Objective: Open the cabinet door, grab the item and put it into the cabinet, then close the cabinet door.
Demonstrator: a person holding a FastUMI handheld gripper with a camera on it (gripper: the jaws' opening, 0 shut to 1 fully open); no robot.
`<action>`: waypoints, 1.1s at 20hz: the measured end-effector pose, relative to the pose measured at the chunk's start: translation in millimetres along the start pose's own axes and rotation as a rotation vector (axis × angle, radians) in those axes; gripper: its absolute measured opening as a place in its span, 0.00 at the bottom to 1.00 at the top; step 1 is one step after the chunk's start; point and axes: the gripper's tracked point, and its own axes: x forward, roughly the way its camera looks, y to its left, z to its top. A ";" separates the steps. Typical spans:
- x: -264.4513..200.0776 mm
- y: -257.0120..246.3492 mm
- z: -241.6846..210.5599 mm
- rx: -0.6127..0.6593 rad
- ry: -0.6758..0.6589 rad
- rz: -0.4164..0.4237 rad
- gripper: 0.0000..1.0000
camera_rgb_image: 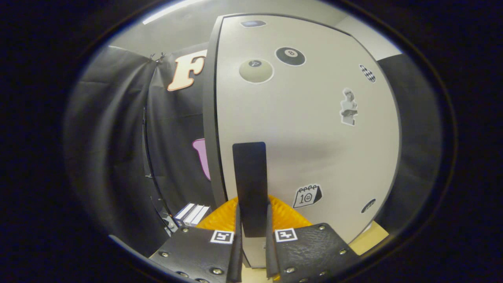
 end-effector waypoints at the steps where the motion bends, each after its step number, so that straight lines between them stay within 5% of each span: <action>1: -0.8 -0.6 -0.3 0.003 0.002 -0.001 0.24; 22: -127.4 -56.1 3.2 0.053 -0.009 -0.084 0.23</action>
